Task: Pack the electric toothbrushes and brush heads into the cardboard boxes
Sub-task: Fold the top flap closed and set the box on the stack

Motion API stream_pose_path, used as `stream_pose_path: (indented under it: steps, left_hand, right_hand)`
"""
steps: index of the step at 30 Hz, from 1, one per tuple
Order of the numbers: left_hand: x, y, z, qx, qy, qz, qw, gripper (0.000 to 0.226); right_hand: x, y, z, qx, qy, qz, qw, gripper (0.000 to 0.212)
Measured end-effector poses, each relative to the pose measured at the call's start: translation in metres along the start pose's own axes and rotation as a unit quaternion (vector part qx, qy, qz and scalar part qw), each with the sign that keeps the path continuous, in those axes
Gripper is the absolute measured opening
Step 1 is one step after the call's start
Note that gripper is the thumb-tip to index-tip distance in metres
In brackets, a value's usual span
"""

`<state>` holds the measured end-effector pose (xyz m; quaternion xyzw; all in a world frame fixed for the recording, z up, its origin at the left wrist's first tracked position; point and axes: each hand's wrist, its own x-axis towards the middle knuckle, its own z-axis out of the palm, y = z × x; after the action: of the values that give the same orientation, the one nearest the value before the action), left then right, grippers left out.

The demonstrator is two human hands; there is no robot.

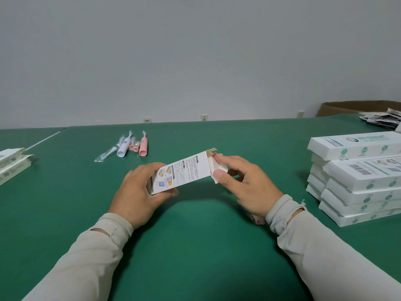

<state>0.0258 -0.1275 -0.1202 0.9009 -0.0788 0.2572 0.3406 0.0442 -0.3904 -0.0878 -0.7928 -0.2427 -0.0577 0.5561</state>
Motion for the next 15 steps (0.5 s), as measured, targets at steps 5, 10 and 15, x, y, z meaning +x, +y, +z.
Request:
stream_pose_path:
  steps: [5, 10, 15]
  left_hand:
    - [0.000, 0.000, 0.001, -0.014, -0.010, 0.005, 1.000, 0.054]
    - [0.003, -0.006, 0.001, 0.058, 0.007, -0.006, 0.998, 0.052]
    - [0.002, -0.010, 0.000, 0.077, 0.052, -0.032, 0.995, 0.049]
  right_hand:
    - [0.001, 0.003, -0.004, 0.026, -0.044, 0.002, 0.999, 0.072]
    - [0.006, 0.009, -0.021, 0.038, 0.020, 0.027, 0.999, 0.057]
    - [0.012, 0.026, -0.054, -0.173, 0.167, 0.084, 0.967, 0.010]
